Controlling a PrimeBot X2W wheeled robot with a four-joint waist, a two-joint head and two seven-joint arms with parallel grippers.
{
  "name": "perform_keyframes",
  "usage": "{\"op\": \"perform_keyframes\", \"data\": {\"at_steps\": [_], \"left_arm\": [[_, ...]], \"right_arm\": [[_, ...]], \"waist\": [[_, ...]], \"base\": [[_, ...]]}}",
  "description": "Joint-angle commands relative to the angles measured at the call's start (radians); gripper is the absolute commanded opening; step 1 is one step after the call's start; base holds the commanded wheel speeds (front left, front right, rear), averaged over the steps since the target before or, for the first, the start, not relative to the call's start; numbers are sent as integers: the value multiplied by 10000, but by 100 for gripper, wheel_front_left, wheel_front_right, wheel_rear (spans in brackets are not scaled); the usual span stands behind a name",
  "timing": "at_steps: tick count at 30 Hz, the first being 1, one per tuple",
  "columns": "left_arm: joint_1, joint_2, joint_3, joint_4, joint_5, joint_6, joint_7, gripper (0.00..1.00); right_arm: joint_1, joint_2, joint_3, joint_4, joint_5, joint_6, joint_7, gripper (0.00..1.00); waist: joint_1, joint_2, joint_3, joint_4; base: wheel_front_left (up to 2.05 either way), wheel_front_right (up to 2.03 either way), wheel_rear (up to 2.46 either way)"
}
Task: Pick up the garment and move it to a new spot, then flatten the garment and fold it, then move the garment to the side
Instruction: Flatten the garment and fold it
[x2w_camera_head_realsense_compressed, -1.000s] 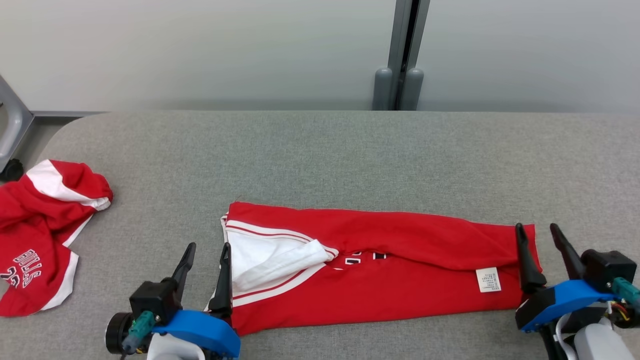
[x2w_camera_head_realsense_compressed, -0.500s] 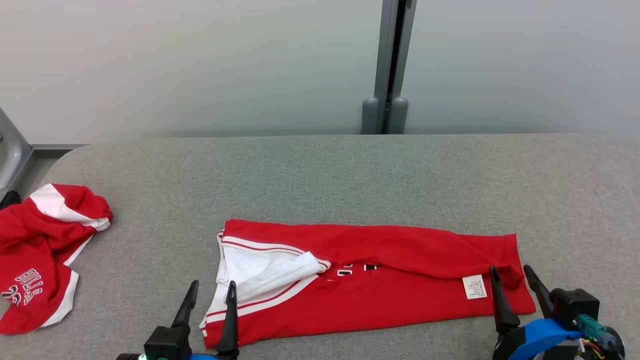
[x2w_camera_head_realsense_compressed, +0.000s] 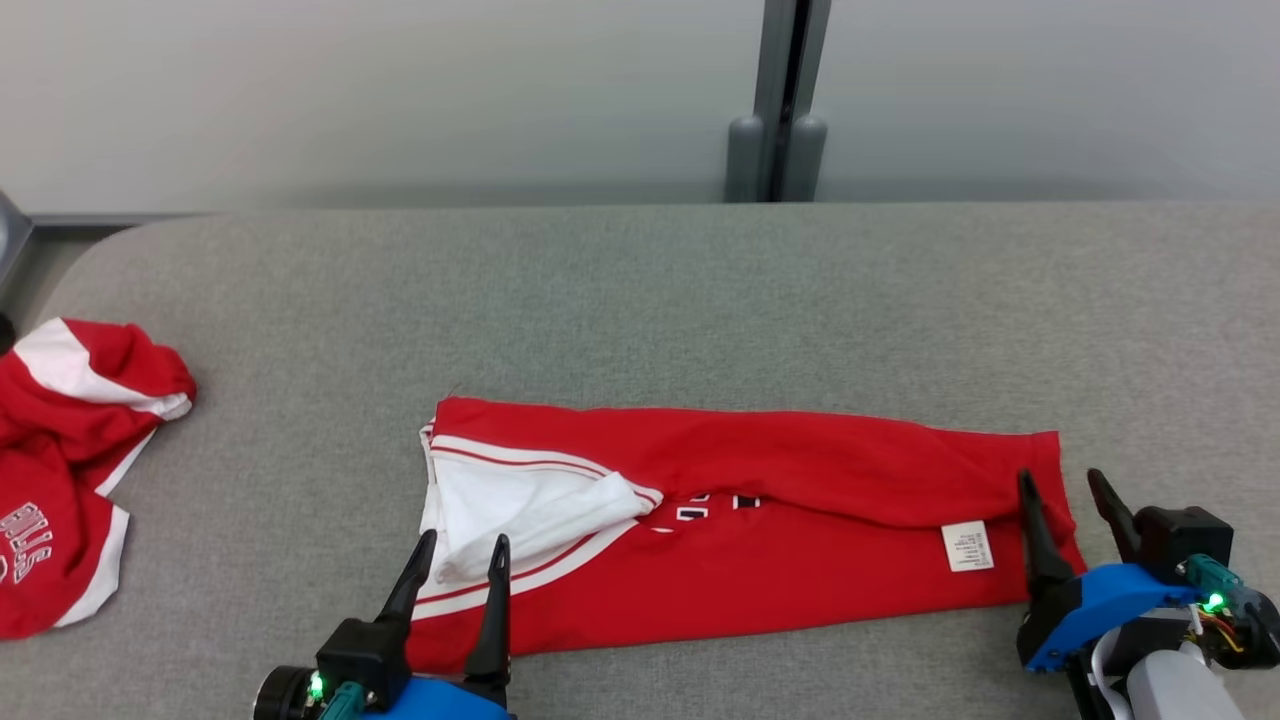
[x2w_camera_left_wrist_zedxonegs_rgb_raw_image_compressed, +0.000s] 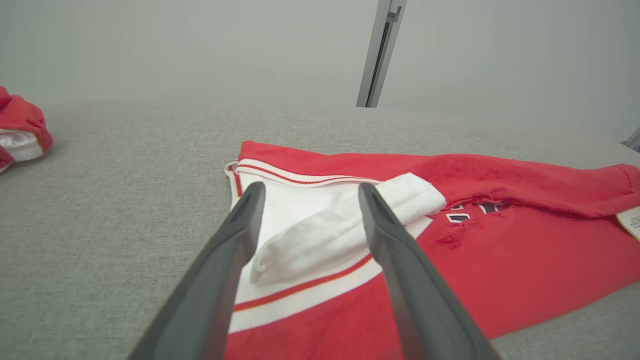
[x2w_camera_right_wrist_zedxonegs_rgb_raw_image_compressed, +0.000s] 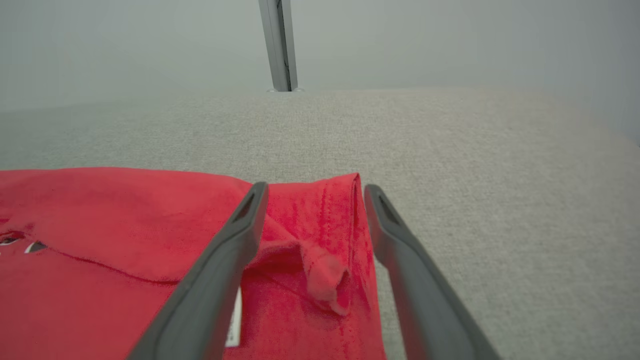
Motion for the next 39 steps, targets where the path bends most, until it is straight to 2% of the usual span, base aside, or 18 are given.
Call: {"op": "perform_keyframes", "data": {"at_steps": [1, 6, 11, 12, 13, 14, 17, 20, 21, 22, 26, 29, 33, 35, 36, 39], "left_arm": [[-242, 1, -130, 49, -112, 63, -23, 100], [-483, -3, -424, 98, -258, 149, -23, 100], [-606, -4, -414, 100, -293, 232, -23, 100], [-624, -4, -386, 107, -286, 230, -23, 100], [-629, -4, -380, 89, -267, 220, -23, 100], [-630, -4, -377, 79, -245, 223, -23, 100], [-729, -5, -392, 53, -198, 208, -23, 100], [-778, -3, -427, 39, -229, 191, -23, 100], [-791, -3, -431, 26, -248, 186, -23, 100], [-807, -4, -464, 9, -295, 174, -23, 100], [-710, 5, -467, 71, -433, 148, -23, 100], [-562, -1, -469, 118, -514, 150, -23, 100], [-428, -2, -480, 148, -620, 88, -23, 100], [-398, 1, -582, 167, -616, 65, -23, 100], [-398, 1, -582, 167, -616, 65, -23, 100], [-427, -3, -758, 144, -681, 36, -23, 100]], "right_arm": [[-289, -150, -207, 549, -198, -3, -1, 100], [-738, -271, -513, 2137, -338, -3, 0, 100], [-548, -83, -440, 3963, 202, -13, 233, 100], [-511, -52, -389, 4250, 357, -16, 305, 81], [-508, -24, -320, 4464, 527, -16, 330, 31], [-534, -49, -305, 4638, 677, -16, 323, 0], [-718, -279, -278, 4759, 1043, -33, 250, 0], [-1000, -811, -540, 4391, 1252, -83, 158, 0], [-1101, -1010, -679, 4013, 1288, -83, 119, 0], [-1149, -1061, -848, 3129, 1265, -48, 13, 0], [-1018, -742, -735, 1322, 1285, -1, 2, 0], [-738, -436, 118, 151, 1594, -2, 4, 0], [-653, -98, 1874, -865, 2485, -1, 2, 0], [-697, 7, 2751, -1143, 2980, -2, 1, 0], [-697, 7, 2751, -1143, 2980, -2, 1, 0], [-910, 140, 3872, -1277, 3706, -1, 6, 0]], "waist": [[-2, 0, 413, 255], [-2, 0, 726, 438], [-2, 0, 763, 435], [-2, 0, 762, 409], [-2, 0, 762, 379], [-2, 0, 767, 343], [-2, 0, 785, 230], [-2, 0, 796, 150], [-2, 0, 797, 130], [-2, 0, 770, 108], [-2, 0, 584, 158], [-2, 0, 395, 251], [-2, 0, 206, 534], [-2, 0, 146, 786], [-2, 0, 146, 786], [-2, 0, 106, 1308]], "base": [[0, 0, 0], [0, 0, 0], [0, 0, 0], [0, 0, 0], [0, 0, 0], [0, 0, 0], [0, 0, 0], [0, 0, 0], [0, 0, 0], [0, 0, 0], [0, 0, 0], [0, 0, 0], [0, 0, 0], [0, 0, 0], [0, 0, 0], [0, 0, 0]]}}
